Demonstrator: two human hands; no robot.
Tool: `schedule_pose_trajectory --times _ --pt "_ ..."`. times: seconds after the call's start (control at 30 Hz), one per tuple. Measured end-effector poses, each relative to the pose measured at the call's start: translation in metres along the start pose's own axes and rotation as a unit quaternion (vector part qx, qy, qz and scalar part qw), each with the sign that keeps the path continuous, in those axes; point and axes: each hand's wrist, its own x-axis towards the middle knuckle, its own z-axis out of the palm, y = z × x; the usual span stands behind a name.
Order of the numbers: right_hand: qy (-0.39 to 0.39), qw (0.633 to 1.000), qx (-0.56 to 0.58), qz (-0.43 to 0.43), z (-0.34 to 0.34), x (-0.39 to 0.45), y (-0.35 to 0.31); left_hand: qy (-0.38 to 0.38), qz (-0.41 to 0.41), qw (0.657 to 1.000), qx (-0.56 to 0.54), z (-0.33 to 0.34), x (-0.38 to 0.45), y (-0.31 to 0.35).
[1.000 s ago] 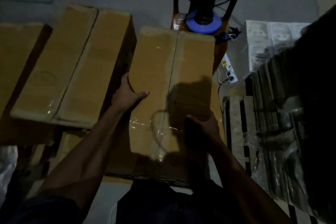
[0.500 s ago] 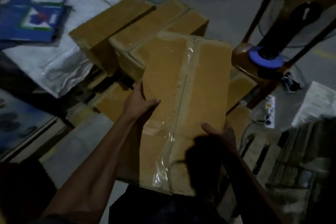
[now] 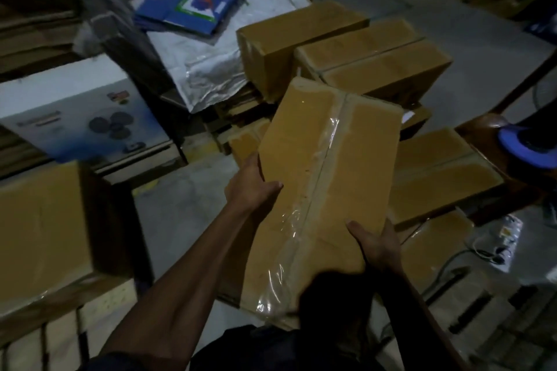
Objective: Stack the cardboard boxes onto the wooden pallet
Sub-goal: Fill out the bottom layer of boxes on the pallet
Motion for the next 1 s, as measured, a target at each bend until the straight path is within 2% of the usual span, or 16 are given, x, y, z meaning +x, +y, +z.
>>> schedule_pose_trajectory --times 0.17,0.3,0.47,0.77,0.87,1.0 --pt "-0.058 0.998 -0.006 -0.015 0.065 -0.058 -0.015 0.065 -0.028 0.997 -0.024 -0.050 -0.040 -0.081" --pt "-0.121 0.991 -0.041 -0.048 0.111 -0.086 -0.019 0.096 -0.111 0.985 -0.088 -0.090 -0.074 -0.144" --pt "-0.227 0.968 -0.083 -0.068 0.163 -0.113 -0.032 0.171 -0.186 0.956 -0.153 -0.135 -0.126 -0.205" --pt "-0.404 0.893 -0.168 -0.106 0.242 -0.147 -0.040 0.289 -0.259 0.876 -0.285 -0.160 -0.225 -0.283" --pt "-0.438 0.869 -0.187 -0.136 0.252 -0.154 -0.036 0.323 -0.268 0.830 -0.367 -0.155 -0.264 -0.279" --pt "-0.475 0.832 -0.229 -0.170 0.255 -0.164 -0.030 0.345 -0.241 0.804 -0.421 -0.142 -0.314 -0.269"
